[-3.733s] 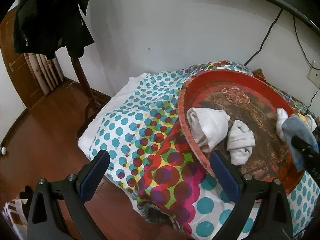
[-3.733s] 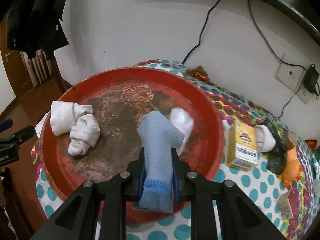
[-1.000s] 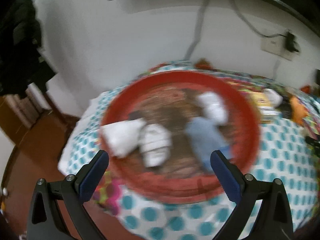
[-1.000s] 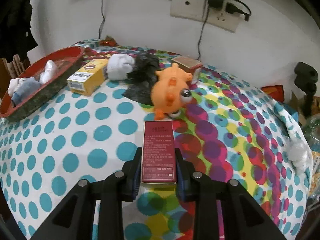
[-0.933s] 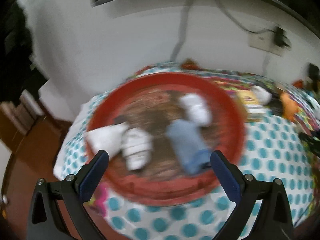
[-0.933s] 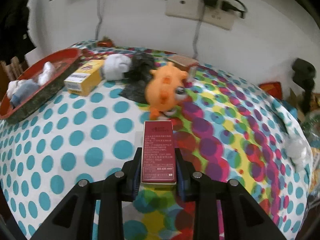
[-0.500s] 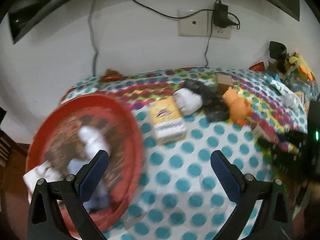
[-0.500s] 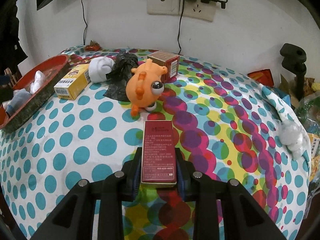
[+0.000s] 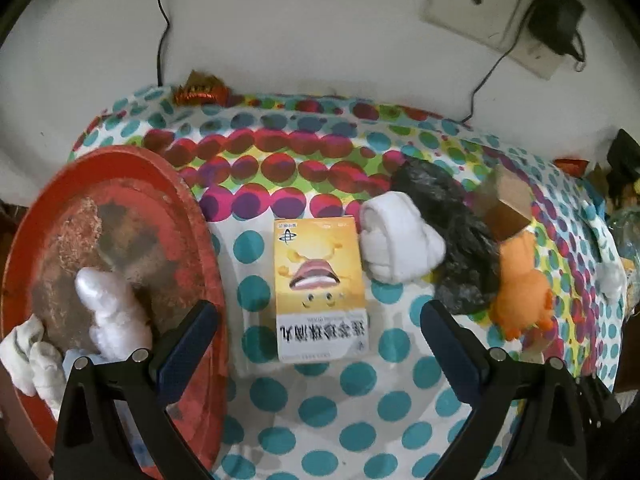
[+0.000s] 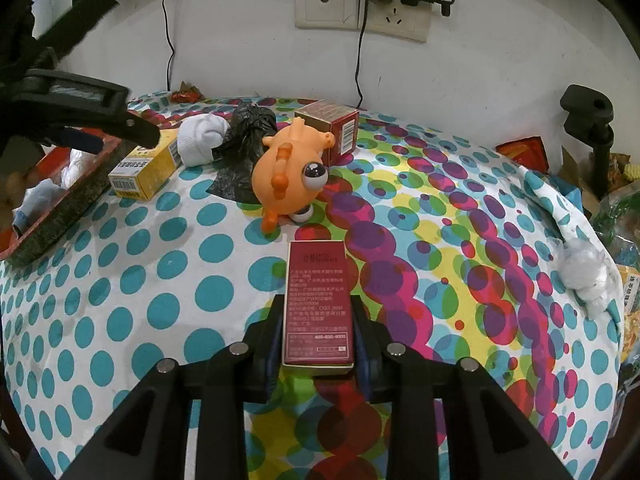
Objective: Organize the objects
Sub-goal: 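Grasp the yellow medicine box with the left gripper while the right gripper holds the red box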
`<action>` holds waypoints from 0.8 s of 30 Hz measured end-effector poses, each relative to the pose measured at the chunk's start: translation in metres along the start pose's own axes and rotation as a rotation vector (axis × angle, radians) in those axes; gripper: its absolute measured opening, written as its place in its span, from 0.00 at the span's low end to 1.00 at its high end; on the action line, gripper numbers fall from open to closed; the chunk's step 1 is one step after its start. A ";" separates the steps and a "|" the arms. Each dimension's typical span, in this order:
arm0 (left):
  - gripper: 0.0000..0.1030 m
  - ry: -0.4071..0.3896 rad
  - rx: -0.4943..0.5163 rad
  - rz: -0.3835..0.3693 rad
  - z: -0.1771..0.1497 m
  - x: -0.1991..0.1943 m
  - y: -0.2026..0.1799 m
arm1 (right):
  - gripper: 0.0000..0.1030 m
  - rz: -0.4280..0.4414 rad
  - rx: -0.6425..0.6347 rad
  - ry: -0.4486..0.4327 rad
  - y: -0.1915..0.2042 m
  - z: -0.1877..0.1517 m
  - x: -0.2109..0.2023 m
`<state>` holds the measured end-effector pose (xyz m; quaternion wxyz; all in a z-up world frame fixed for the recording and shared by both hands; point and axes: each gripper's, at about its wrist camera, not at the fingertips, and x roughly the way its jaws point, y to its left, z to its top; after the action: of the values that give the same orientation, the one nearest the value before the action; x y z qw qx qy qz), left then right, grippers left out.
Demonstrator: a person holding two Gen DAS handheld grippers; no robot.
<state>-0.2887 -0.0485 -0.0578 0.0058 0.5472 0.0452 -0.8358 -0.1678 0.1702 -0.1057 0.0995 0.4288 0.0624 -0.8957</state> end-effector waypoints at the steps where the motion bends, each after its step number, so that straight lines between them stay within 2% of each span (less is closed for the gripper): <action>1: 0.98 -0.008 0.015 0.017 0.001 0.002 -0.002 | 0.29 0.000 0.000 0.000 0.000 0.000 0.000; 6: 0.98 -0.011 0.087 0.079 0.005 0.010 -0.014 | 0.30 0.002 0.002 0.000 -0.001 -0.001 0.000; 9: 0.97 -0.016 0.119 0.091 0.005 0.013 -0.021 | 0.30 0.005 0.004 -0.001 -0.001 -0.002 0.001; 12: 0.93 0.020 0.107 0.064 0.003 0.022 -0.025 | 0.30 0.011 0.010 -0.002 -0.002 -0.002 0.001; 16: 0.87 0.020 0.068 0.067 0.003 0.028 -0.022 | 0.30 0.019 0.016 -0.003 -0.001 -0.003 0.001; 19: 0.72 0.041 0.037 0.037 0.002 0.033 -0.020 | 0.30 0.015 0.012 -0.003 -0.003 -0.003 0.001; 20: 0.65 0.050 0.029 0.031 0.002 0.036 -0.019 | 0.30 0.018 0.015 -0.003 -0.005 -0.003 0.001; 21: 0.59 0.033 0.031 0.044 0.001 0.035 -0.019 | 0.30 0.019 0.016 -0.003 -0.005 -0.003 0.001; 22: 0.58 0.027 0.033 0.046 0.001 0.034 -0.019 | 0.30 0.019 0.016 -0.004 -0.004 -0.003 0.001; 24: 0.47 0.020 0.026 0.048 0.000 0.032 -0.017 | 0.30 0.018 0.014 -0.003 -0.005 -0.003 0.001</action>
<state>-0.3026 -0.0299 -0.0858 0.0182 0.5564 0.0214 -0.8305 -0.1677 0.1752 -0.1081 0.1044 0.4286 0.0520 -0.8959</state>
